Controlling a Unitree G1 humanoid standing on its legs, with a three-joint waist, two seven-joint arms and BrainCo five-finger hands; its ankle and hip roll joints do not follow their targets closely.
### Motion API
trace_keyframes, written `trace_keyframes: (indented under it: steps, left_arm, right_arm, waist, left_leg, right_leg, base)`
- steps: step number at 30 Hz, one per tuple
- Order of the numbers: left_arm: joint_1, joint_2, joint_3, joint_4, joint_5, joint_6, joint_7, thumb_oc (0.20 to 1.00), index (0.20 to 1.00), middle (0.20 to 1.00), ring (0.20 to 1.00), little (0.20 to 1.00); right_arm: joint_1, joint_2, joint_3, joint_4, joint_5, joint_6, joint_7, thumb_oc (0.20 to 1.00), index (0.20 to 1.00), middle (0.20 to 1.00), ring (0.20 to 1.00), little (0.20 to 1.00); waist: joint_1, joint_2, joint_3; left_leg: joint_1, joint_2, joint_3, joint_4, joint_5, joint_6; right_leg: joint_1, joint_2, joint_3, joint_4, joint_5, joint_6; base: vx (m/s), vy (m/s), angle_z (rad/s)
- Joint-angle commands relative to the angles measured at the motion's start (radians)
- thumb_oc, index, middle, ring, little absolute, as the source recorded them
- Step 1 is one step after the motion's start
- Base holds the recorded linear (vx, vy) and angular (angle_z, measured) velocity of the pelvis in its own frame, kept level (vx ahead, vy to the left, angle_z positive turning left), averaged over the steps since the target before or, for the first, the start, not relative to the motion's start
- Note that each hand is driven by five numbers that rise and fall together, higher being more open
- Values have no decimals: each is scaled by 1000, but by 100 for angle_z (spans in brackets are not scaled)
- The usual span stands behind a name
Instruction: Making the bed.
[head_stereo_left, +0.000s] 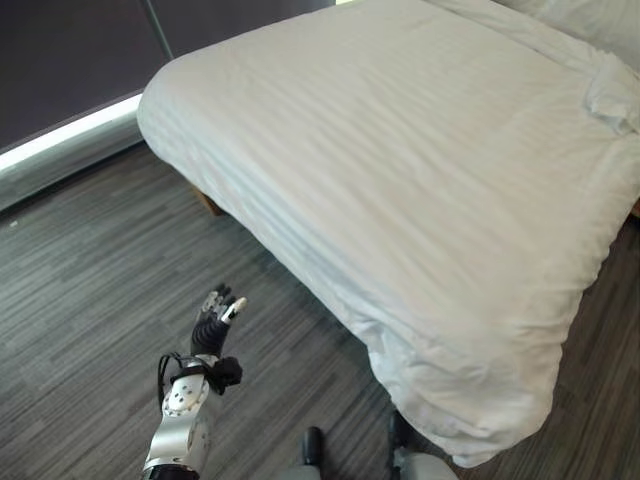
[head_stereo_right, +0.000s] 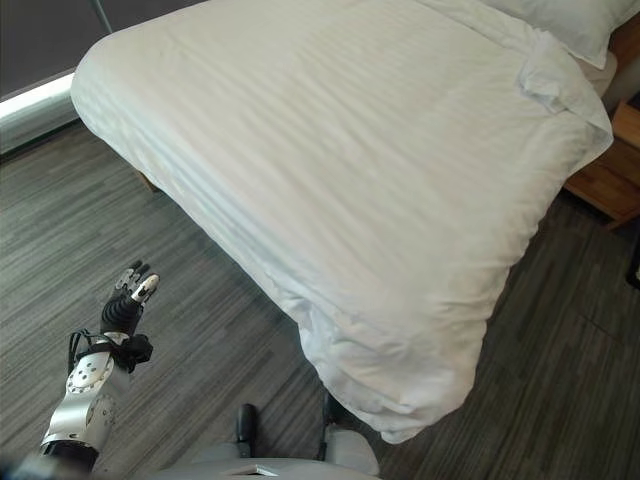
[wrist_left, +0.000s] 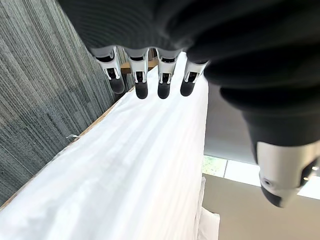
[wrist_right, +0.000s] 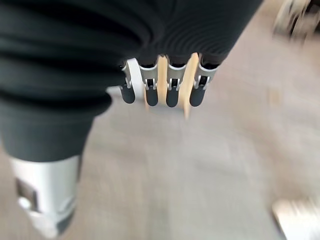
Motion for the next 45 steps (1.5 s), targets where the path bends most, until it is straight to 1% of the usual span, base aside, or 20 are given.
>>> trace_keyframes:
  steps: [1, 2, 3, 4, 5, 6, 8, 9, 10, 11, 12, 19, 25, 27, 31, 37, 40, 41, 43, 45]
  left_arm:
    - [-98, -36, 66, -2, 36, -54, 61, 1000, 1000, 1000, 1000, 1000]
    - [-99, -54, 84, 8, 34, -74, 98, 1000, 1000, 1000, 1000, 1000]
    - [-101, -52, 83, 8, 34, -74, 98, 1000, 1000, 1000, 1000, 1000]
    - [-103, -58, 91, 20, 25, -79, 107, 1000, 1000, 1000, 1000, 1000]
    - [-99, -63, 92, 19, 18, -86, 111, 1000, 1000, 1000, 1000, 1000]
    - [-98, -68, 89, 18, 21, -84, 111, 1000, 1000, 1000, 1000, 1000]
    - [-80, -77, 74, -5, 23, -83, 91, 1000, 1000, 1000, 1000, 1000]
    - [-79, -76, 75, -6, 23, -83, 91, 1000, 1000, 1000, 1000, 1000]
    - [-70, -78, 53, -16, 22, -88, 72, 1000, 1000, 1000, 1000, 1000]
    - [-68, -81, 44, -14, 17, -87, 64, 1000, 1000, 1000, 1000, 1000]
    - [-61, -85, 36, -11, 17, -84, 51, 1000, 1000, 1000, 1000, 1000]
    - [-68, -93, 3, 6, 22, -92, 30, 1000, 1000, 1000, 1000, 1000]
    - [-78, -99, -15, 8, 26, -99, 28, 1000, 1000, 1000, 1000, 1000]
    - [-73, -104, -18, 7, 30, -97, 28, 1000, 1000, 1000, 1000, 1000]
    - [-70, -109, -19, 7, 21, -95, 29, 1000, 1000, 1000, 1000, 1000]
    - [-96, -113, -42, 15, -14, -99, 23, 1000, 1000, 1000, 1000, 1000]
    - [-110, -114, -57, 25, -22, -100, 19, 1000, 1000, 1000, 1000, 1000]
    - [-119, -112, -72, 34, -29, -100, 18, 1000, 1000, 1000, 1000, 1000]
    - [-128, -110, -81, 36, -32, -101, 19, 1000, 1000, 1000, 1000, 1000]
    - [-142, -101, -108, 25, -40, -104, 18, 1000, 1000, 1000, 1000, 1000]
  right_arm:
    - [-124, 157, -50, -391, 206, -141, -162, 1000, 1000, 1000, 1000, 1000]
    - [-128, 272, -81, -690, 348, -226, -219, 1000, 1000, 1000, 1000, 1000]
    - [-124, 278, -84, -698, 347, -222, -221, 1000, 1000, 1000, 1000, 1000]
    - [-136, 339, -61, -806, 371, -265, -233, 1000, 1000, 1000, 1000, 1000]
    - [-154, 412, -13, -939, 414, -294, -214, 555, 555, 555, 555, 555]
    - [-161, 445, 4, -983, 430, -309, -206, 200, 200, 200, 200, 200]
    - [-173, 553, 126, -1205, 509, -338, -103, 200, 200, 200, 200, 200]
    - [-171, 555, 127, -1207, 509, -337, -103, 200, 200, 200, 200, 200]
    - [-191, 599, 236, -1259, 596, -325, -20, 200, 200, 200, 200, 200]
    - [-193, 616, 277, -1273, 617, -314, 3, 200, 200, 200, 200, 200]
    - [-201, 612, 373, -1279, 580, -283, 49, 200, 200, 200, 200, 200]
    - [-248, 580, 499, -1262, 541, -243, 98, 200, 200, 200, 200, 200]
    - [-251, 588, 447, -1283, 585, -263, 66, 200, 200, 200, 200, 200]
    - [-233, 617, 388, -1300, 655, -283, 56, 200, 200, 200, 200, 200]
    - [-215, 661, 336, -1291, 751, -296, 48, 200, 200, 200, 200, 200]
    - [-249, 773, 289, -1014, 962, -313, 35, 200, 200, 200, 200, 200]
    - [-287, 773, 294, -927, 971, -309, 28, 200, 200, 200, 200, 200]
    - [-342, 761, 290, -846, 972, -311, 7, 200, 200, 200, 200, 200]
    - [-379, 750, 289, -819, 977, -314, -3, 200, 200, 200, 200, 200]
    - [-466, 723, 277, -773, 991, -326, -37, 200, 200, 200, 200, 200]
  waist:
    - [-10, 25, 52]
    - [-22, 33, 61]
    - [-19, 30, 60]
    - [-19, 34, 61]
    - [-19, 35, 65]
    - [-17, 40, 66]
    - [-5, 51, 76]
    - [-6, 50, 75]
    - [8, 60, 81]
    - [13, 66, 84]
    - [21, 76, 88]
    - [34, 98, 99]
    - [29, 109, 104]
    - [21, 112, 99]
    - [13, 114, 94]
    - [5, 130, 97]
    - [9, 138, 101]
    - [14, 148, 107]
    - [17, 156, 113]
    - [29, 181, 120]
  left_leg:
    - [-14, 22, 10, 11, 14, -11]
    - [-7, 28, 23, 11, 5, -9]
    - [-10, 27, 23, 11, 10, -9]
    - [-12, 30, 28, 11, 10, -8]
    - [-11, 31, 34, 11, 11, -8]
    - [-12, 31, 36, 11, 12, -8]
    - [-18, 32, 39, 11, 17, -8]
    - [-19, 32, 38, 11, 17, -8]
    - [-24, 30, 36, 11, 22, -11]
    - [-26, 29, 35, 11, 25, -12]
    - [-30, 29, 34, 11, 30, -15]
    - [-42, 30, 27, 11, 38, -22]
    - [-48, 33, 28, 11, 42, -24]
    - [-48, 36, 28, 11, 40, -24]
    - [-44, 39, 31, 11, 37, -25]
    - [-49, 40, 30, 11, 38, -28]
    - [-53, 38, 28, 11, 39, -28]
    - [-59, 34, 27, 11, 41, -29]
    - [-66, 31, 28, 11, 43, -29]
    - [-85, 25, 29, 11, 49, -31]
  right_leg:
    - [86, -36, 23, 19, 29, 29]
    - [78, -30, 41, 19, 28, 28]
    - [74, -30, 42, 19, 32, 27]
    - [69, -29, 46, 19, 34, 26]
    - [65, -28, 51, 19, 36, 25]
    - [62, -28, 50, 19, 36, 23]
    - [53, -29, 49, 19, 38, 23]
    - [53, -29, 48, 19, 38, 23]
    - [51, -31, 41, 19, 39, 22]
    - [50, -33, 38, 19, 40, 22]
    - [47, -35, 32, 19, 41, 21]
    - [39, -38, 21, 19, 42, 18]
    - [32, -37, 21, 19, 42, 16]
    - [33, -34, 22, 19, 38, 14]
    - [33, -32, 24, 19, 37, 14]
    - [23, -29, 30, 19, 35, 12]
    - [19, -30, 30, 19, 36, 12]
    - [13, -32, 32, 19, 38, 12]
    - [5, -33, 33, 19, 40, 14]
    - [-15, -40, 32, 19, 46, 15]
  base:
    - [-38, 45, -14]
    - [-42, 23, -18]
    - [-26, 7, -33]
    - [-35, -9, -56]
    - [-23, -13, -45]
    - [-35, -26, -22]
    - [-39, -37, 9]
    - [-40, -37, -3]
    - [-31, -22, -9]
    - [-49, -41, -12]
    - [0, 0, 0]
    - [-20, -29, 4]
    - [-7, -17, 0]
    - [8, -15, 0]
    - [0, 0, 0]
    - [-6, -9, 0]
    - [-15, -3, -2]
    - [-49, -4, -4]
    - [-46, 0, 0]
    - [-59, 4, 1]
